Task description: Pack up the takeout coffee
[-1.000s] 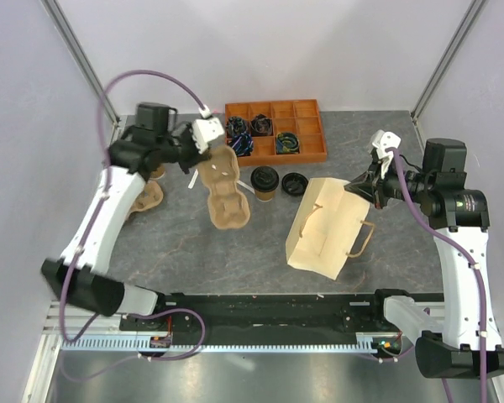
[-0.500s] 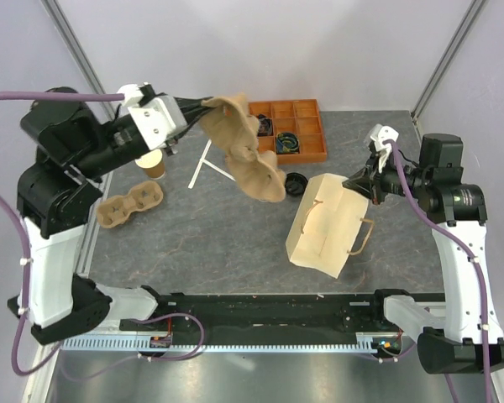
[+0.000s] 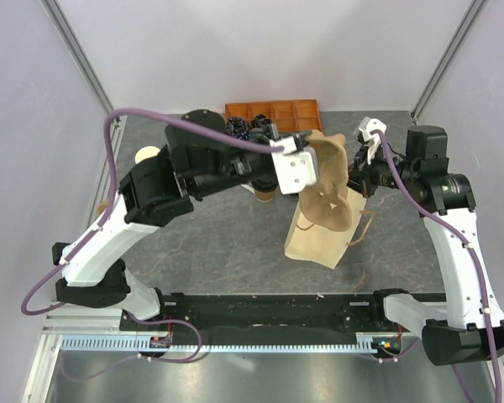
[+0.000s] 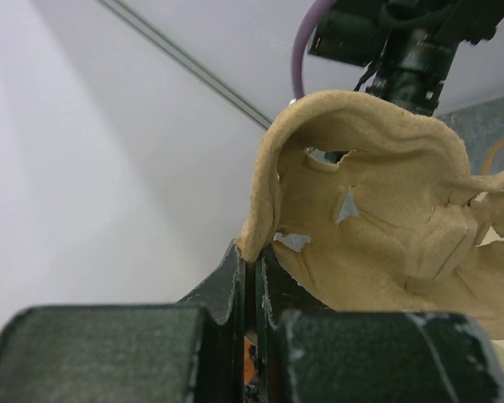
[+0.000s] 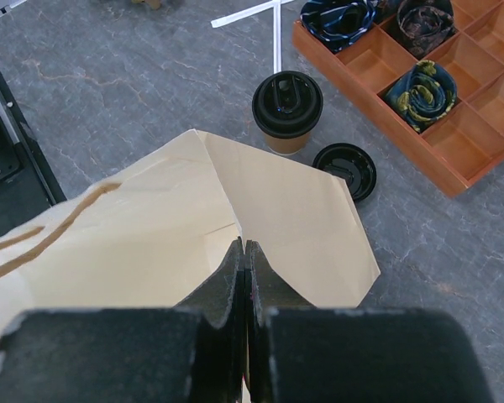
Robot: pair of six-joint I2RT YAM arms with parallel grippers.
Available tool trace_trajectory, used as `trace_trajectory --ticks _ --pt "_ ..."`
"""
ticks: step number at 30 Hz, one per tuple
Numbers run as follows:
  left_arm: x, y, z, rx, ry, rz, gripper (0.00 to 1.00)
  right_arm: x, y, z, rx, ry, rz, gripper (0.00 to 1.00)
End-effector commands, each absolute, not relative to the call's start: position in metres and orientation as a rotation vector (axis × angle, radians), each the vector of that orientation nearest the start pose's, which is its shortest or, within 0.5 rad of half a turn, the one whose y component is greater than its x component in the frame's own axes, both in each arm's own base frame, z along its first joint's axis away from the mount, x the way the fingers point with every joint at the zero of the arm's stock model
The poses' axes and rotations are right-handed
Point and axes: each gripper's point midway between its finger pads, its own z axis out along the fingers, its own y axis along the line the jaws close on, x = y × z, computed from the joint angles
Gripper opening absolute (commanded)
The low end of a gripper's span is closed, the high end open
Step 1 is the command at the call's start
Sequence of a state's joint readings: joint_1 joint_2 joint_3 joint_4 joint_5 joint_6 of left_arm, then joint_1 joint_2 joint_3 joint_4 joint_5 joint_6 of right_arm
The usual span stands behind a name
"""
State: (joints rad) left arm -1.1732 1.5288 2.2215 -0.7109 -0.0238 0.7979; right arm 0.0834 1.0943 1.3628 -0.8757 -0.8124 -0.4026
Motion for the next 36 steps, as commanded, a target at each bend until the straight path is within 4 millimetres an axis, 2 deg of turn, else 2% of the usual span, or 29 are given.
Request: trace_trajectory --ticks 1,6,7,14,18,19,23,27,34,36 --pt "0.188 -0.342 0.587 1.182 0.805 -0.166 0.02 0.261 0.14 0.342 -0.885 1.794 0.64 0.0" --pt "0.179 -0.332 0.623 1.094 0.752 -0.186 0.02 0.262 0.144 0.341 -0.898 1.793 0.626 0.0" --pt "0.177 -0.325 0.636 1.064 0.737 -0.181 0.02 0.262 0.144 0.341 -0.897 1.797 0.62 0.0" --pt "0.173 -0.324 0.655 1.04 0.668 -0.132 0.02 0.262 0.152 0.338 -0.915 1.8 0.622 0.0" --pt "0.168 -0.335 0.634 1.099 0.677 -0.126 0.02 0.261 0.155 0.34 -0.911 1.799 0.627 0.0" --pt "0.169 -0.342 0.619 1.135 0.693 -0.127 0.02 0.261 0.156 0.341 -0.91 1.798 0.627 0.0" --pt "0.167 -0.351 0.595 1.177 0.704 -0.123 0.02 0.259 0.158 0.343 -0.899 1.803 0.639 0.0" --pt "0.171 -0.361 0.569 1.227 0.686 -0.024 0.02 0.256 0.16 0.347 -0.893 1.799 0.653 0.0" --pt "0.173 -0.369 0.547 1.267 0.695 0.067 0.02 0.255 0.162 0.348 -0.861 1.829 0.674 0.0" --pt "0.171 -0.371 0.546 1.262 0.695 0.081 0.02 0.255 0.162 0.347 -0.85 1.854 0.685 0.0"
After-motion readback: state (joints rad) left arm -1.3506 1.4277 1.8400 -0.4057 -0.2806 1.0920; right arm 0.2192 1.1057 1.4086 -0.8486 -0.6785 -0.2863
